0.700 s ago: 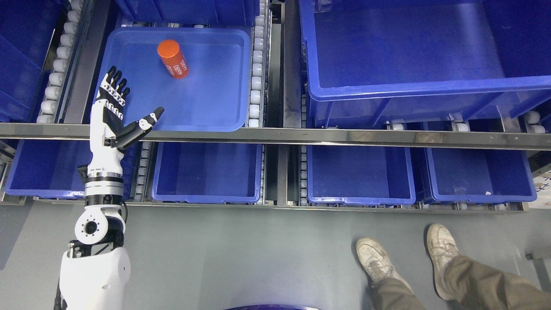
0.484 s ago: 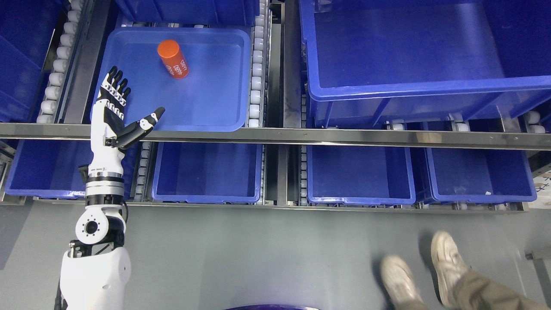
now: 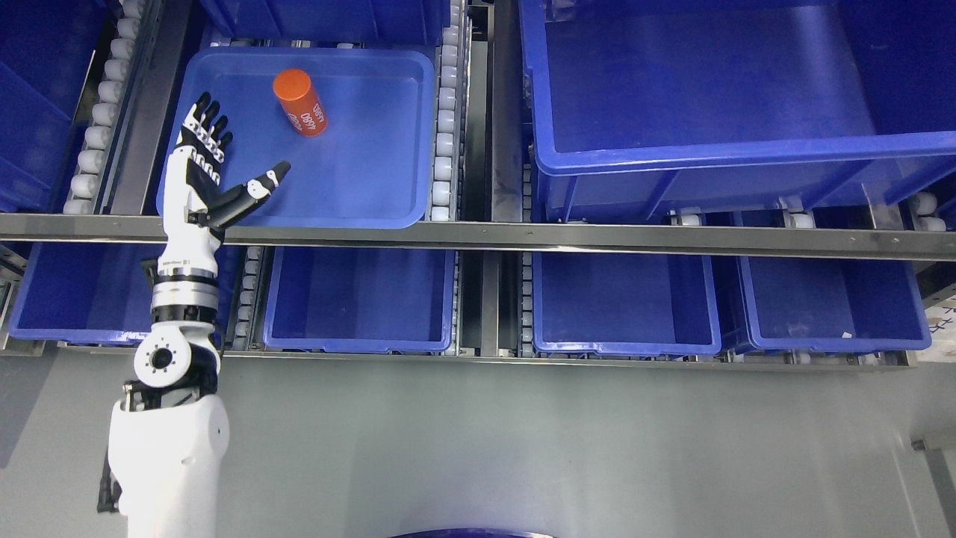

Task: Grab orange capacitor from left shelf to right desk
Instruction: 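Reach the open left hand toward the orange capacitor in the blue bin, then close the left hand fingers around the orange capacitor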

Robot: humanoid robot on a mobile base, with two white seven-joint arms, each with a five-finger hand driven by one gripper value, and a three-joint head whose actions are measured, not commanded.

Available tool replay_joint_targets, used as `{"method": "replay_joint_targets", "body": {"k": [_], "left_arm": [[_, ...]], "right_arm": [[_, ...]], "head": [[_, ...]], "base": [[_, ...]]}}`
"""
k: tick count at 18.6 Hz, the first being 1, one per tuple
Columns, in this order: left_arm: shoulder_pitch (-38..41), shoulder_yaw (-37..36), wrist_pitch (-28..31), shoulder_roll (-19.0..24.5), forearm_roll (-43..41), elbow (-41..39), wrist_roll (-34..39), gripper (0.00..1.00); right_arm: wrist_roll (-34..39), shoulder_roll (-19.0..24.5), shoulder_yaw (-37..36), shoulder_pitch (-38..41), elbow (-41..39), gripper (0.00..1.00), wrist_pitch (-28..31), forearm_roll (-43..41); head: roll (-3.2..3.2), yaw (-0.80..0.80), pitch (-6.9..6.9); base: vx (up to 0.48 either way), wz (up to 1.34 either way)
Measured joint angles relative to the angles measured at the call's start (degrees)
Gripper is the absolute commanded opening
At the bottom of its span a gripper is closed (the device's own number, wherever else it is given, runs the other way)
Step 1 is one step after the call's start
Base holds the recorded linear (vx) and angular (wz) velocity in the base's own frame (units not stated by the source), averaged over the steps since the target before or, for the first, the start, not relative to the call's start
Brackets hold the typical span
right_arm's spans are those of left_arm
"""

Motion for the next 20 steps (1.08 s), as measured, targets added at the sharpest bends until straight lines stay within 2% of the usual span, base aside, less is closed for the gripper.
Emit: {"method": "replay_joint_targets", "body": {"k": [15,20], "left_arm": [[-15.2,-3.6,0.4,1.3,-3.2,18.6,0.0,0.97],[-17.2,-4.7,-0.3,1.3,-3.3,23.5,0.0,0.85]], "right_arm": [[-0.4,0.0,0.0,0.0,0.0,1.0,0.3,0.0],[-0.4,0.0,0.0,0.0,0.0,1.0,0.0,0.0]], "head": [[0.0,0.0,0.0],[0.0,0.0,0.0]], "base": [[0.0,0.0],[0.0,0.0]]}}
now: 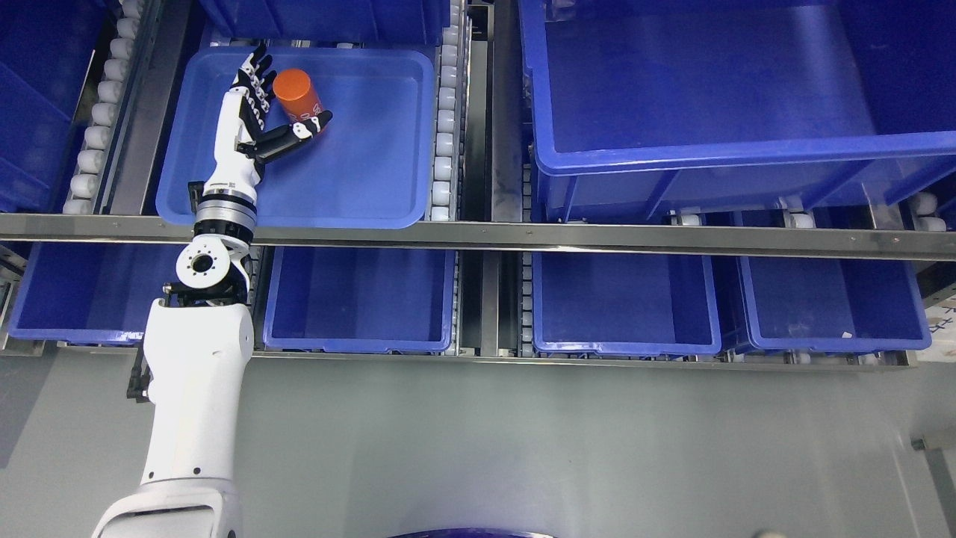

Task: Grab orange capacitor from left shelf to right desk
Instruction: 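Close the left hand fingers around the orange capacitor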

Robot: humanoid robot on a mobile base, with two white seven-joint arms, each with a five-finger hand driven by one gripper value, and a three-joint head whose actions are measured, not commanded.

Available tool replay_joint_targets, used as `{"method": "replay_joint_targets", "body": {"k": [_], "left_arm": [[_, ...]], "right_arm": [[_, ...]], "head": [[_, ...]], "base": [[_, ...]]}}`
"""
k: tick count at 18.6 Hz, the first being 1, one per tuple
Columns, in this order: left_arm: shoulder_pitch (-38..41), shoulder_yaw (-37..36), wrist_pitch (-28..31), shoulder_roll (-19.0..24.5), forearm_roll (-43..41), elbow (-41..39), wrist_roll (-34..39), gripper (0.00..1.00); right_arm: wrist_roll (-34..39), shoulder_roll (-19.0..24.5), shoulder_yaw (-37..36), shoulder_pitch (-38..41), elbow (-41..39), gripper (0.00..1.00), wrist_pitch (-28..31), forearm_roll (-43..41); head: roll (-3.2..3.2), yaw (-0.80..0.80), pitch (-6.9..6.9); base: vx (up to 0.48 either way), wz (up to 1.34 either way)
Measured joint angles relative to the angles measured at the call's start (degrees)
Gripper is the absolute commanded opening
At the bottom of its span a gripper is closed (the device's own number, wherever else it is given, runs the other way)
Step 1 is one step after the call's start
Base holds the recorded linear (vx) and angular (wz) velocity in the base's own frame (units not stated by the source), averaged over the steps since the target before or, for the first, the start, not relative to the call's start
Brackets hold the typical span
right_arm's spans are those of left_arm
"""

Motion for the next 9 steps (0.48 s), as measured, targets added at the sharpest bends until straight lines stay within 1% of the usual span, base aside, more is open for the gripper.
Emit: {"method": "replay_joint_targets", "body": {"k": [4,9], "left_arm": [[-1.2,-0.5,-0.4,0.0,0.0,2.4,0.0,0.75],[-3.0,-1.0,-0.9,-0.6,-0.1,4.8,0.0,0.66]], "right_arm": [[0.0,0.0,0.0,0.0,0.0,1.0,0.0,0.0],[0.0,0.0,0.0,0.0,0.0,1.0,0.0,0.0]], "head": [[0.0,0.0,0.0],[0.0,0.0,0.0]], "base": [[0.0,0.0],[0.0,0.0]]}}
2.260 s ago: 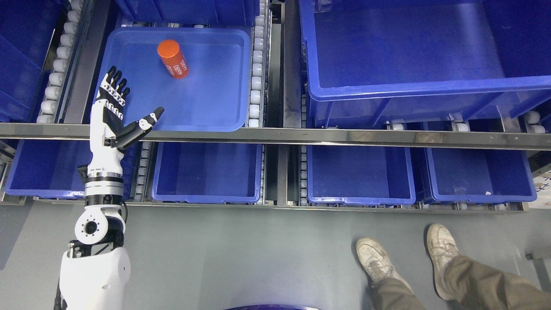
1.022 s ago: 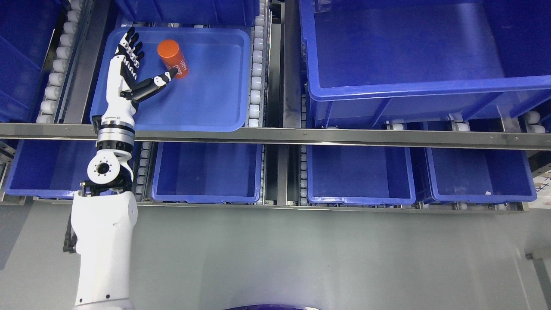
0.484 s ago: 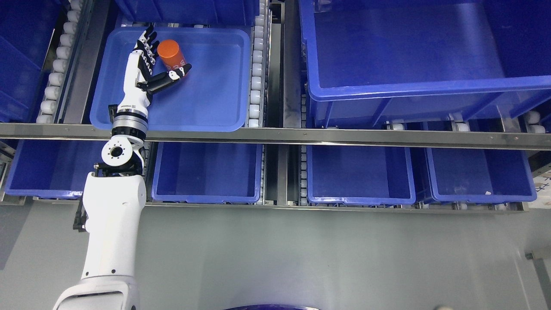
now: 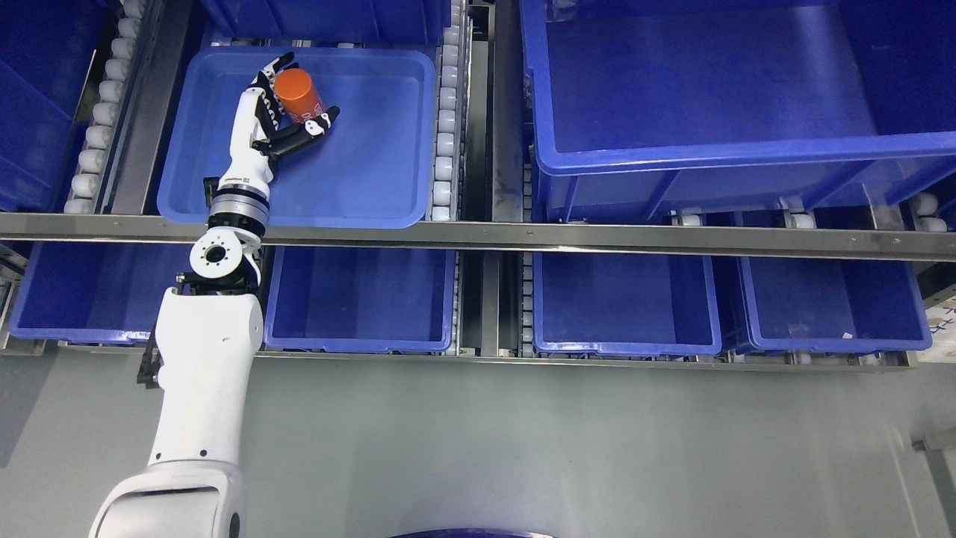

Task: Grab orange capacitor from left shelf to right desk
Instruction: 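Close the left hand fingers around the orange capacitor, then lift the orange capacitor up out of the blue bin with the left hand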

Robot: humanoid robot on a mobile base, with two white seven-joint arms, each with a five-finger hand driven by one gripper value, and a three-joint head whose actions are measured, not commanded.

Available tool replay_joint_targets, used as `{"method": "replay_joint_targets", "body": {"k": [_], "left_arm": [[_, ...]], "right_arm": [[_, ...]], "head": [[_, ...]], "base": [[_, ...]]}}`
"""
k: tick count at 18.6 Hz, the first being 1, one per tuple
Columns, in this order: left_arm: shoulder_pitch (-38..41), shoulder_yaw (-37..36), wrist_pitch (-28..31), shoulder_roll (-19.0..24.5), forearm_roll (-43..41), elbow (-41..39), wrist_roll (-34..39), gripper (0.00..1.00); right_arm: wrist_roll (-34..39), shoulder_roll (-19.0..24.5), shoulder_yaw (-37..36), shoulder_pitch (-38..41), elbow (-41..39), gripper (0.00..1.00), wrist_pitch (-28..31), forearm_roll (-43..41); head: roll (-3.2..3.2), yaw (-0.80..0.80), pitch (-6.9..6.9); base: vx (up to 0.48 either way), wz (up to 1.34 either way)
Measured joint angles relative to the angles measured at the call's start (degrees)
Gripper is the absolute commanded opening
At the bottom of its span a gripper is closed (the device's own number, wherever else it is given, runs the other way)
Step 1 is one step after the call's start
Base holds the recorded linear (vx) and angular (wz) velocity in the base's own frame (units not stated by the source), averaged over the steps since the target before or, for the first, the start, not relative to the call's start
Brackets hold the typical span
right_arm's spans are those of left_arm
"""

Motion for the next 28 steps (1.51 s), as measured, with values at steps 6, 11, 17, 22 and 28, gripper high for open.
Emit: {"method": "replay_joint_targets", "body": {"k": [6,11,17,22,28], "left_arm": [[-1.5,-0.2,-2.5,0.2,0.0,2.6,0.0,0.5],[-1.8,-0.1,-3.9,-0.2,0.0,3.8,0.0,0.35],[-2.0,0.2,-5.0,-0.8,0.0,4.6,0.0,0.16],[-1.7,0.8,-7.9,-1.0,0.0,5.1,0.0,0.0],[-1.3,1.5,-10.2,-1.3,0.0,5.1,-0.1,0.0]], "right_arm": [[0.0,0.0,0.0,0.0,0.0,1.0,0.0,0.0],[0.0,0.0,0.0,0.0,0.0,1.0,0.0,0.0],[0.0,0.0,0.0,0.0,0.0,1.0,0.0,0.0],[-0.1,0.0,0.0,0.0,0.0,1.0,0.0,0.0],[-0.3,0.0,0.0,0.0,0.0,1.0,0.0,0.0]], "head": [[0.0,0.0,0.0],[0.0,0.0,0.0],[0.0,0.0,0.0],[0.0,0.0,0.0],[0.0,0.0,0.0]], "base": [[0.0,0.0],[0.0,0.0],[0.0,0.0],[0.0,0.0],[-0.022,0.02]]}}
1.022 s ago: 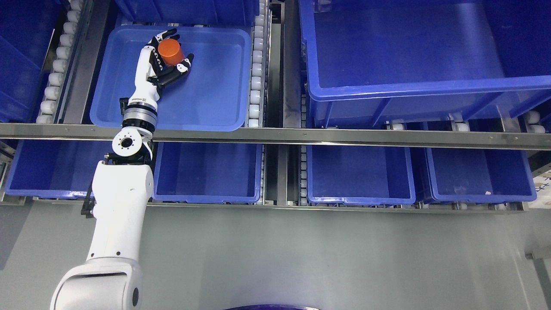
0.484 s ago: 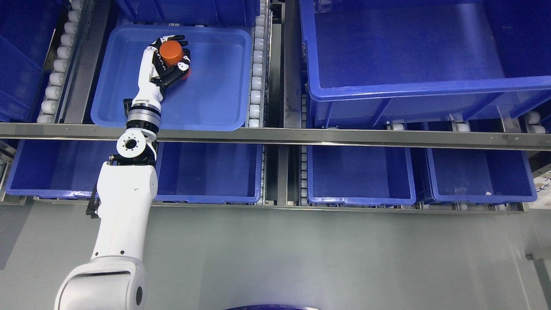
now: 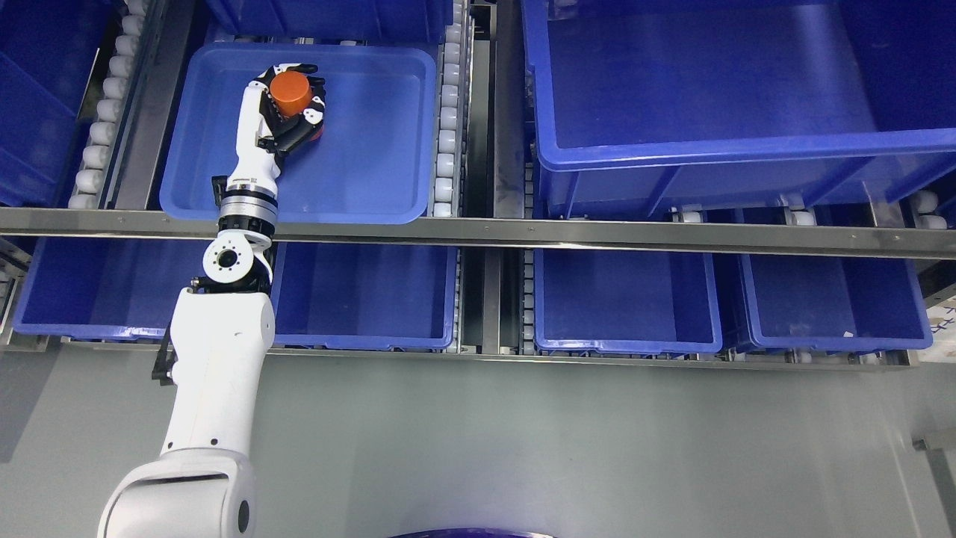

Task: Grab orange capacitor from left shelf to right desk
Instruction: 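Lift the orange capacitor up out of the blue bin with the left hand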

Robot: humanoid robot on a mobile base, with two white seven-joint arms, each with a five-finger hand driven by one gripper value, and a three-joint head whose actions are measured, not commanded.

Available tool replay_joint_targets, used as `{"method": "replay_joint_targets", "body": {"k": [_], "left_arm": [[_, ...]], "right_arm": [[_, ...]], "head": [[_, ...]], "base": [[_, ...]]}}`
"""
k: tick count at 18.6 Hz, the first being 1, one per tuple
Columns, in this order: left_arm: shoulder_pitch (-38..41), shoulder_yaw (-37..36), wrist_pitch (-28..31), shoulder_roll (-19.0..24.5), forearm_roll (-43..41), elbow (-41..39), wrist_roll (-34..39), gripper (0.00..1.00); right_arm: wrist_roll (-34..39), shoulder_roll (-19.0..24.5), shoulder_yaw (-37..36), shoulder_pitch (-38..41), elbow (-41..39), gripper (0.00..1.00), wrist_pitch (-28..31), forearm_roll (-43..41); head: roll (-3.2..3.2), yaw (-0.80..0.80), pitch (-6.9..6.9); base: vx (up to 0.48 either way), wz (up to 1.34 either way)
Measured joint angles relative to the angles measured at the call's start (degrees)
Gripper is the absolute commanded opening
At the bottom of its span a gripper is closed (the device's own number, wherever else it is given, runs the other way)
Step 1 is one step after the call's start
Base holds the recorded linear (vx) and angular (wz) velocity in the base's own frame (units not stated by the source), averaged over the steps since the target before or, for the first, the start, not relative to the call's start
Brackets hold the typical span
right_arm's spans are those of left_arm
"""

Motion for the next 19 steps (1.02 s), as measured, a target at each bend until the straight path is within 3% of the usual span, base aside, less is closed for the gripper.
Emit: {"method": "replay_joint_targets", "body": {"k": [6,13,19], "left_arm": [[0.3,0.0,1.3,-0.1,2.9,-6.5,-0.1,0.01],[4.9,-3.6,2.3,-0.2,7.5,-19.5,-0.1,0.01],[9.6,-6.4,-2.1,-0.2,8.8,-28.3,0.0,0.01]], "right_arm": [[0.2,0.0,0.0,0.0,0.0,1.0,0.0,0.0],[0.3,0.0,0.0,0.0,0.0,1.0,0.0,0.0],[0.3,0.0,0.0,0.0,0.0,1.0,0.0,0.0]], "head": [[0.0,0.0,0.0],[0.0,0.0,0.0],[0.0,0.0,0.0]], "base": [[-0.086,0.12],[-0.144,0.11],[-0.177,0.07]]}}
